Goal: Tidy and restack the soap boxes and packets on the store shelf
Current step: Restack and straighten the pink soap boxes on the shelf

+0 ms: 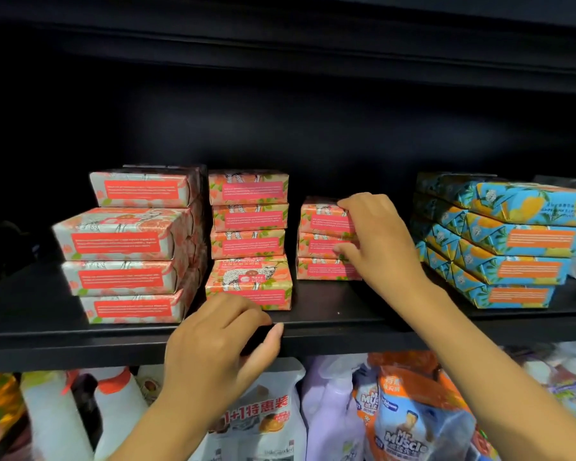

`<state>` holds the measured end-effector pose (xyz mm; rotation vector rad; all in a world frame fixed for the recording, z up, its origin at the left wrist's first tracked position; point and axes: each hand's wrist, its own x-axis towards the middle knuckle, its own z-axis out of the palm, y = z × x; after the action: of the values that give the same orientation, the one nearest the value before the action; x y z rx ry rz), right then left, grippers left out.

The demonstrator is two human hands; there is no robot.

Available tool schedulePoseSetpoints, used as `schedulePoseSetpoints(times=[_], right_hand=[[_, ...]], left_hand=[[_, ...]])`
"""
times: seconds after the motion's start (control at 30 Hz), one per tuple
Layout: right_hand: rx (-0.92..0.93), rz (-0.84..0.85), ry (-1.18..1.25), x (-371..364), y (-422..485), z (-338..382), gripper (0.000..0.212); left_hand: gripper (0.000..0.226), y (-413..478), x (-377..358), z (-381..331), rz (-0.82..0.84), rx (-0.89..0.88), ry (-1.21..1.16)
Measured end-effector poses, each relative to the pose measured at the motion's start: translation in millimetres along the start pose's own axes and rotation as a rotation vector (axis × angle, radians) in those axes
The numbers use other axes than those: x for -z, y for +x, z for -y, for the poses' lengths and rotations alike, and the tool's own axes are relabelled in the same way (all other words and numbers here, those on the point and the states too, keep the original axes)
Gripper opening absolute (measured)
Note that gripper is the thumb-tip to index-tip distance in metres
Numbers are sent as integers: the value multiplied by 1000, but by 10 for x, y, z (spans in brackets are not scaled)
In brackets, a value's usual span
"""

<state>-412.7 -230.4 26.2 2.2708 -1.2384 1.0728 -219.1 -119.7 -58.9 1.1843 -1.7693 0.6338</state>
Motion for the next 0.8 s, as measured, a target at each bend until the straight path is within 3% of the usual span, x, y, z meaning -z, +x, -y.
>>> schedulePoseSetpoints(times=[0.13,0.23,0.33,0.4,0.5,0.63,0.8], right_hand=[[157,-155,-24,101,-173,56,41],[324,-315,1,182,-382,130,33],[475,-462,71,214,-567,237,28],[578,-513,81,217,-627,298,21],[635,-550,59,226,-653,348,22],[542,-387,189,338,-695,334,36],[83,-181,544,502,-730,313,57]], left_hand=[[31,21,36,-20,33,28,-13],[31,55,116,-73,72,171,-167],[35,250,215,-166,49,532,-652],[49,384,272,-211,145,761,-1037],[42,463,318,-278,248,709,-1150],[29,426,327,-328,99,651,-1102],[40,347,331,-371,58,525,-1042]])
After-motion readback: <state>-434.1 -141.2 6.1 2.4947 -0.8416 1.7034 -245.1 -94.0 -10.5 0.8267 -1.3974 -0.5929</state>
